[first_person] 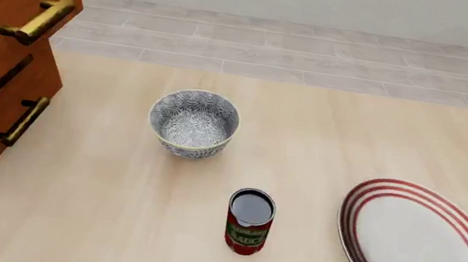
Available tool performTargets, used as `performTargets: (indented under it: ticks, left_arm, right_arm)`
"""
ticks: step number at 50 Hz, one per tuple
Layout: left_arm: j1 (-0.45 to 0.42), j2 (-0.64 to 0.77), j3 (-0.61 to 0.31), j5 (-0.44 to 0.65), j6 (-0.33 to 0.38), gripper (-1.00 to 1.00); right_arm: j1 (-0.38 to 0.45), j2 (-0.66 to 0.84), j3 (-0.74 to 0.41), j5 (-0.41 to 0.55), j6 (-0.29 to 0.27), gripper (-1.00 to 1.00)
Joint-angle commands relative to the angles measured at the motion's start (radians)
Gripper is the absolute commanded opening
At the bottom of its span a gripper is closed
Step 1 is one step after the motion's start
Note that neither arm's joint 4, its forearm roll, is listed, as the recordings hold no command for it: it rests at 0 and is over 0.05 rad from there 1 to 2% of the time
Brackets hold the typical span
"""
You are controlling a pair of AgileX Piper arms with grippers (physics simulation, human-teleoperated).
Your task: Put the bowl on the plate.
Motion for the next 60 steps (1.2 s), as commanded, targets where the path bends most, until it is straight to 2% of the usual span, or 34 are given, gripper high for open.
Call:
performTargets:
  ticks: [1,13,19,20,22,25,31,35,37,39,40,41,43,45,51,53,55,56,60]
  left_arm:
    - [0.0,0.005,-0.003,-0.001,0.0,1.0]
    - [0.0,0.005,-0.003,-0.001,0.0,1.0]
    - [0.0,0.005,-0.003,-0.001,0.0,1.0]
    - [0.0,0.005,-0.003,-0.001,0.0,1.0]
    - [0.0,0.005,-0.003,-0.001,0.0,1.0]
    - [0.0,0.005,-0.003,-0.001,0.0,1.0]
    - [0.0,0.005,-0.003,-0.001,0.0,1.0]
    - [0.0,0.005,-0.003,-0.001,0.0,1.0]
    - [0.0,0.005,-0.003,-0.001,0.0,1.0]
    - [0.0,0.005,-0.003,-0.001,0.0,1.0]
    - [0.0,0.005,-0.003,-0.001,0.0,1.0]
    - [0.0,0.005,-0.003,-0.001,0.0,1.0]
    - [0.0,0.005,-0.003,-0.001,0.0,1.0]
    - [0.0,0.005,-0.003,-0.001,0.0,1.0]
    - [0.0,0.005,-0.003,-0.001,0.0,1.0]
    - [0.0,0.005,-0.003,-0.001,0.0,1.0]
    - [0.0,0.005,-0.003,-0.001,0.0,1.0]
    - [0.0,0.005,-0.003,-0.001,0.0,1.0]
    - [0.0,0.005,-0.003,-0.001,0.0,1.0]
  right_arm:
    - [0.016,0.019,0.01,-0.024,0.005,1.0]
    - [0.025,0.03,0.01,-0.034,0.002,1.0]
    - [0.023,0.128,0.011,-0.104,0.026,1.0]
    - [0.026,0.141,0.01,-0.121,0.011,1.0]
    - [0.027,0.178,0.003,-0.153,0.014,1.0]
    - [0.079,0.207,-0.036,-0.157,-0.023,1.0]
    - [0.12,0.296,-0.104,-0.171,-0.019,1.0]
    - [0.157,0.407,-0.153,-0.221,-0.037,1.0]
    - [0.181,0.508,-0.185,-0.264,-0.053,1.0]
    - [0.227,0.534,-0.196,-0.288,-0.11,1.0]
    - [0.227,0.535,-0.196,-0.289,-0.11,1.0]
    - [0.226,0.576,-0.211,-0.298,-0.067,1.0]
    - [0.244,0.621,-0.232,-0.338,-0.089,1.0]
    - [0.25,0.686,-0.253,-0.365,-0.089,1.0]
    - [0.26,0.775,-0.323,-0.38,-0.106,1.0]
    - [0.268,0.817,-0.367,-0.36,-0.07,1.0]
    - [0.295,0.841,-0.391,-0.368,-0.144,1.0]
    - [0.292,0.859,-0.415,-0.355,-0.12,1.0]
    - [0.321,0.925,-0.466,-0.343,-0.146,1.0]
